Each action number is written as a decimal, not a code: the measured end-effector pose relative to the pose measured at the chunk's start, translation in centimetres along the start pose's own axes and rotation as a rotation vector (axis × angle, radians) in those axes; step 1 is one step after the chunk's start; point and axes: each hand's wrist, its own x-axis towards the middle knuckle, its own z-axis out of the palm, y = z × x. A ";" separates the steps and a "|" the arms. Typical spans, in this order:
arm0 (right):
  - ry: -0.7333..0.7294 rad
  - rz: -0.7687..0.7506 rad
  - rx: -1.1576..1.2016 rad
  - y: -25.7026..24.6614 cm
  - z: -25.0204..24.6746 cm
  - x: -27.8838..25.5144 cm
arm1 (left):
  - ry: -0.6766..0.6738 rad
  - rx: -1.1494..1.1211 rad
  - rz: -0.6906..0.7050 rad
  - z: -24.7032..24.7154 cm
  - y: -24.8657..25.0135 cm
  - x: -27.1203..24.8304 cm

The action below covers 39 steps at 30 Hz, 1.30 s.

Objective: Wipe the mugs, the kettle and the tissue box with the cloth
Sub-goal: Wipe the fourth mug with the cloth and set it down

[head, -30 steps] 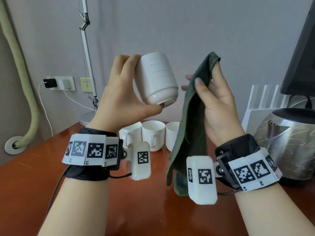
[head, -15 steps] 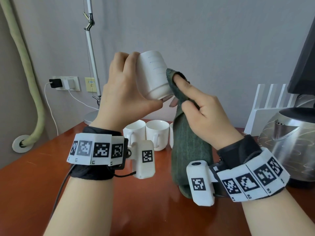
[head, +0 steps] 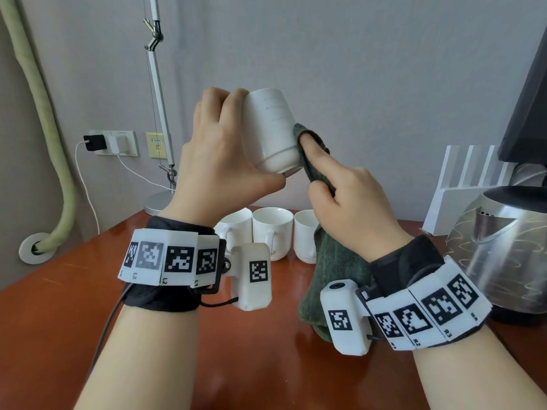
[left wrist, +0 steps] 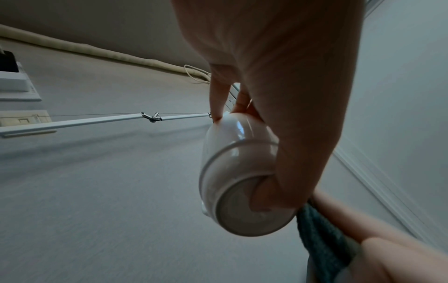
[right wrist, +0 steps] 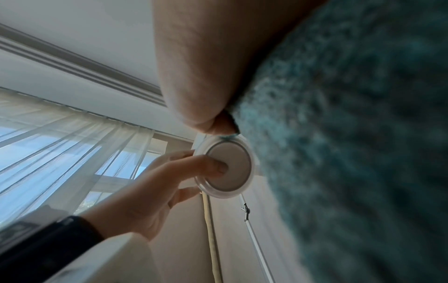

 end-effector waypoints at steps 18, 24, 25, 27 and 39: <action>0.061 -0.090 0.015 -1.4 0.6 -0.2 | 0.023 -0.017 0.030 0.6 0.4 -0.1; 0.026 -0.017 -0.086 -0.8 -0.2 0.2 | -0.006 -0.020 0.081 0.9 0.9 -0.1; 0.030 -0.009 -0.080 -0.7 -0.1 0.2 | -0.006 -0.018 0.078 0.9 0.8 -0.1; 0.061 -0.020 -0.038 -0.8 0.1 0.0 | 0.002 -0.015 0.068 0.9 0.6 -0.1; 0.057 0.028 -0.069 0.2 -0.6 0.4 | -0.003 -0.040 0.094 0.8 0.9 0.0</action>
